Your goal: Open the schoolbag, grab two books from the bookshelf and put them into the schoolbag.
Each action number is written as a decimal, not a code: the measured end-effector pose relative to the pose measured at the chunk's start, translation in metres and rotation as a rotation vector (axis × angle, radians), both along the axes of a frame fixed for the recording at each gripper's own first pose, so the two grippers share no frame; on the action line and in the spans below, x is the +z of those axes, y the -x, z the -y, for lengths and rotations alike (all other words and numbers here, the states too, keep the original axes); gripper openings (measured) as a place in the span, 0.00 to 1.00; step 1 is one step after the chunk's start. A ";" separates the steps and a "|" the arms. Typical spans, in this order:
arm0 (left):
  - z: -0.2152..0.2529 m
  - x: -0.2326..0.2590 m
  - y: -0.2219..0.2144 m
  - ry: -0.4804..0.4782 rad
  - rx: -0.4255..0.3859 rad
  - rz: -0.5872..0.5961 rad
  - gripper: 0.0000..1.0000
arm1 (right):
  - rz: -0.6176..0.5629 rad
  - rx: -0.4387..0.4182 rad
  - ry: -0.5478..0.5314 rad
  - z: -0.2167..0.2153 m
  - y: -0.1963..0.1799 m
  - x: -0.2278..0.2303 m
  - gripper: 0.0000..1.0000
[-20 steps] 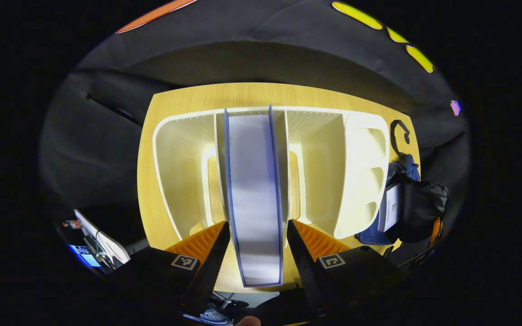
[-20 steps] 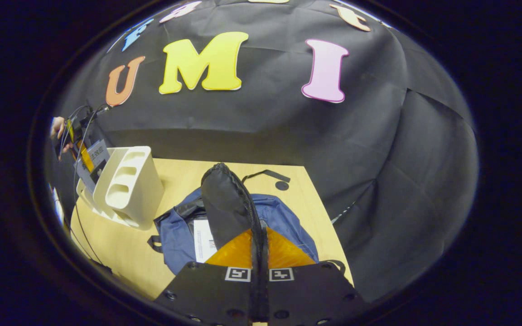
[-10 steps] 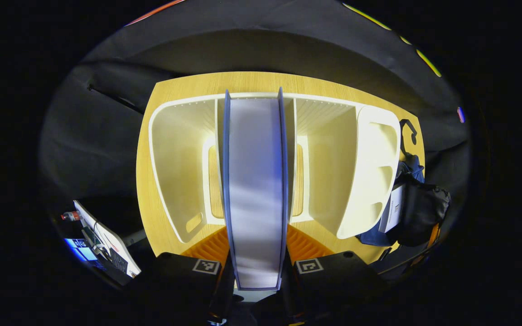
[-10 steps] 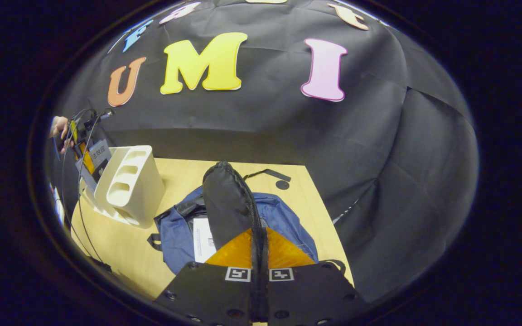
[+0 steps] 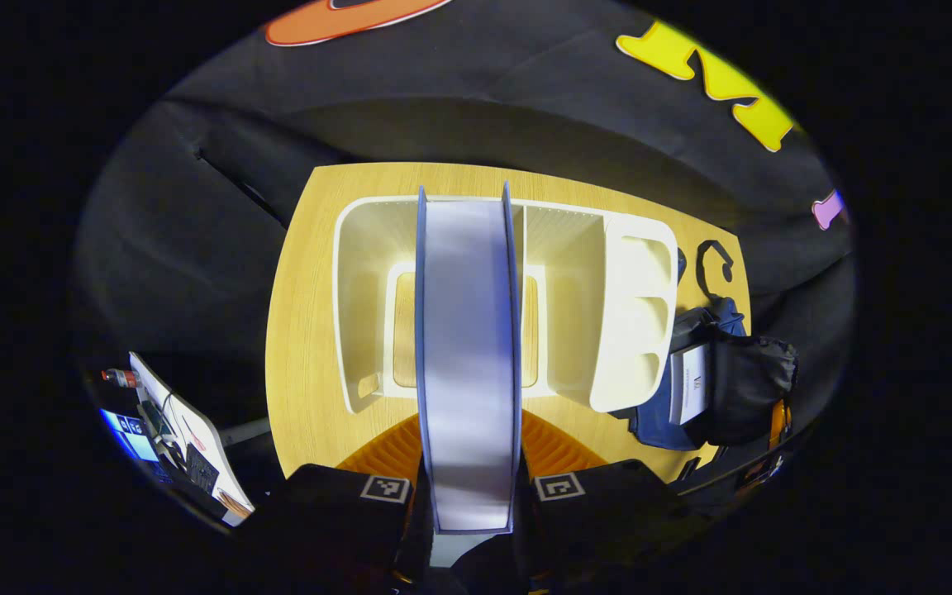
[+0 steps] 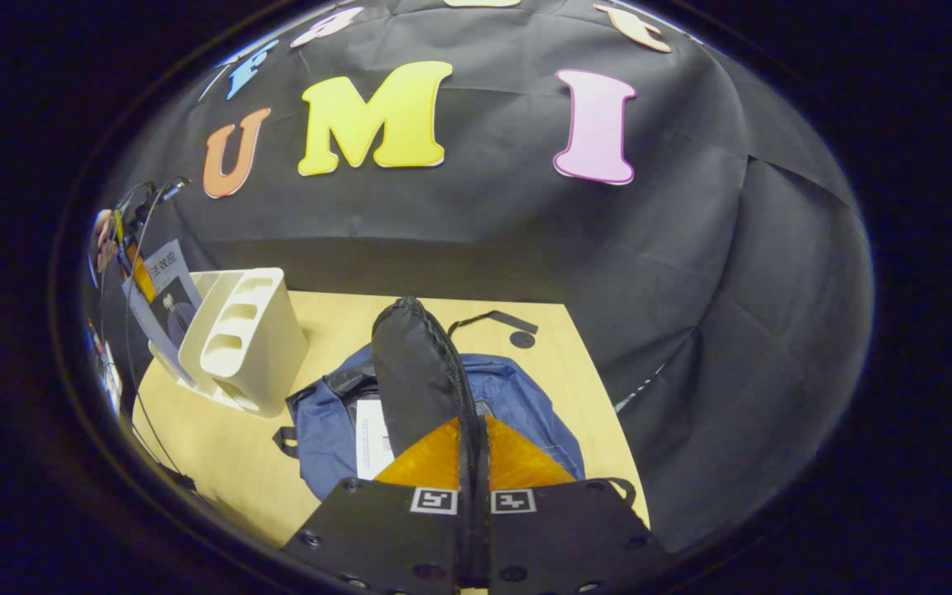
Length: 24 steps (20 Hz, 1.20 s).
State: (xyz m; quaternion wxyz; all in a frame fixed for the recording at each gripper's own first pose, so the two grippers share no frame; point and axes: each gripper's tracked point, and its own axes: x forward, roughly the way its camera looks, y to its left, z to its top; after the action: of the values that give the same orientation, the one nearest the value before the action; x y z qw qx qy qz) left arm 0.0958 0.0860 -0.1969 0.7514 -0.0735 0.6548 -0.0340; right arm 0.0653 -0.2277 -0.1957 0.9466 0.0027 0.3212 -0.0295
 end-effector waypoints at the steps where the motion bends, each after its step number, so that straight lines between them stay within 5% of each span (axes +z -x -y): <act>1: -0.004 0.011 0.008 0.011 0.014 0.014 0.41 | 0.004 0.004 -0.003 0.000 -0.001 0.001 0.00; 12: 0.019 0.100 0.095 0.344 0.214 0.097 0.40 | 0.019 0.025 -0.020 0.002 0.008 0.004 0.00; 18: 0.078 0.110 0.098 0.570 0.210 0.125 0.40 | 0.019 0.026 -0.010 0.005 0.013 0.003 0.00; 24: 0.160 0.102 0.099 0.716 0.115 0.164 0.41 | 0.019 0.023 -0.006 0.009 0.014 0.002 0.00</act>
State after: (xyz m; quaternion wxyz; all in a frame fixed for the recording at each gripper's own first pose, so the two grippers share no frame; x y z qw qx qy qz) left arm -0.0031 -0.0745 -0.0944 0.7288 -0.3654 0.5340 -0.2243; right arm 0.0513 -0.2363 -0.1939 0.9498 0.0020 0.3123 -0.0179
